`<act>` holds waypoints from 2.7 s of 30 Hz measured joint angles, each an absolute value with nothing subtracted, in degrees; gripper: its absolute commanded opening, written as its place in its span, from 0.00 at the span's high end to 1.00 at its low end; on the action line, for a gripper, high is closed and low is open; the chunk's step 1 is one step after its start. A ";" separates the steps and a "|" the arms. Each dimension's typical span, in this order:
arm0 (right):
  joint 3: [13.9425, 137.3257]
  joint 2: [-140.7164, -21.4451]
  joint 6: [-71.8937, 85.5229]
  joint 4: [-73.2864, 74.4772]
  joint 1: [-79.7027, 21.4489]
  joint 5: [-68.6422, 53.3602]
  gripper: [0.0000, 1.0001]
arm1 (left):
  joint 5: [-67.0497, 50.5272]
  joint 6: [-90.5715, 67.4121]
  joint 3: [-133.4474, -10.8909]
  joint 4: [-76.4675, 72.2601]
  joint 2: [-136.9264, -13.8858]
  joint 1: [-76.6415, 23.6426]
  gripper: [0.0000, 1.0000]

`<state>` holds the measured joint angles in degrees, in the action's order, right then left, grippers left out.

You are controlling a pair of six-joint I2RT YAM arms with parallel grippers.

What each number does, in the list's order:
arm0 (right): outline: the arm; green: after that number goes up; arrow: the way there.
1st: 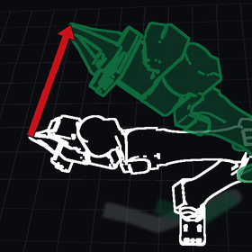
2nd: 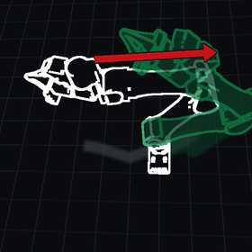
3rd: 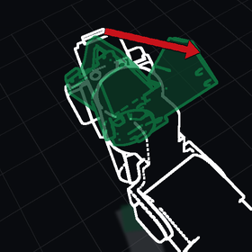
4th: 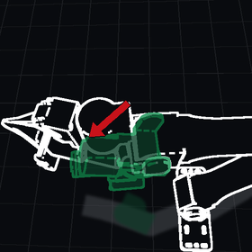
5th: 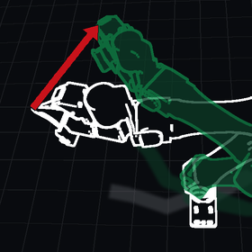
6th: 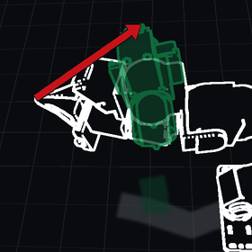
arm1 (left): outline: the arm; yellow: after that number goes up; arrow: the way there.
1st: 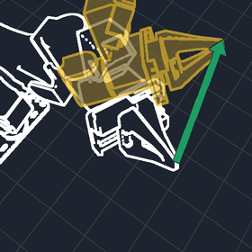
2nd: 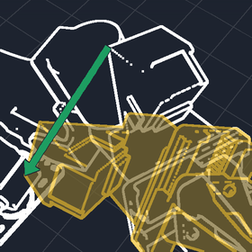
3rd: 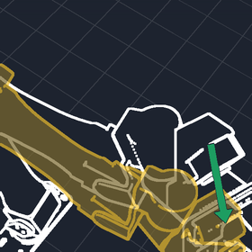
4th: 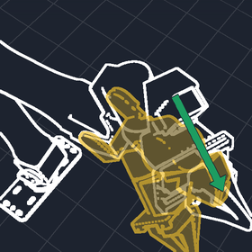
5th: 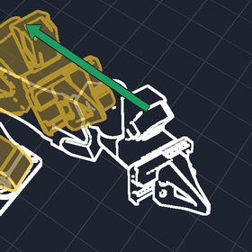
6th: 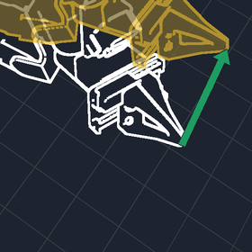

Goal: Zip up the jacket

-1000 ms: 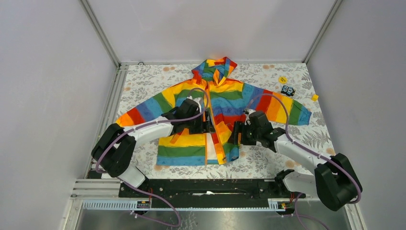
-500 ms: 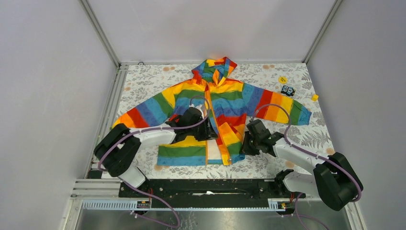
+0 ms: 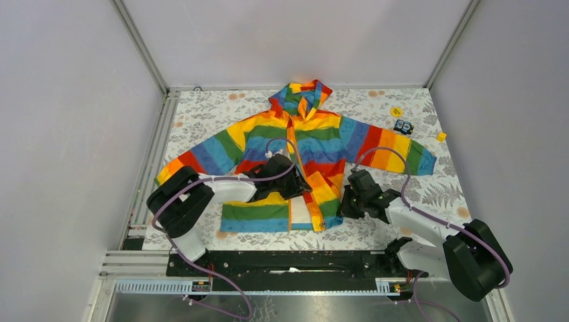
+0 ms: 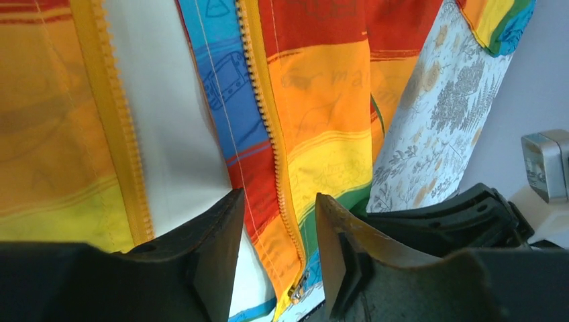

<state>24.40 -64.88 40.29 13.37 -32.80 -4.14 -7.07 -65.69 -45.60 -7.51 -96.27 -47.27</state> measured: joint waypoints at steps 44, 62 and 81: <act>25.52 -43.07 25.47 4.64 -32.82 -12.73 0.15 | -22.52 -50.48 -52.69 -17.21 -87.83 -46.83 1.00; 15.05 -51.31 25.67 -25.34 -30.85 -26.74 0.45 | -34.46 -49.52 -51.35 -15.09 -87.61 -43.90 1.00; 15.66 -57.17 36.23 -31.66 -24.18 -37.28 1.00 | -28.47 -43.18 -48.62 -4.69 -75.22 -43.90 0.23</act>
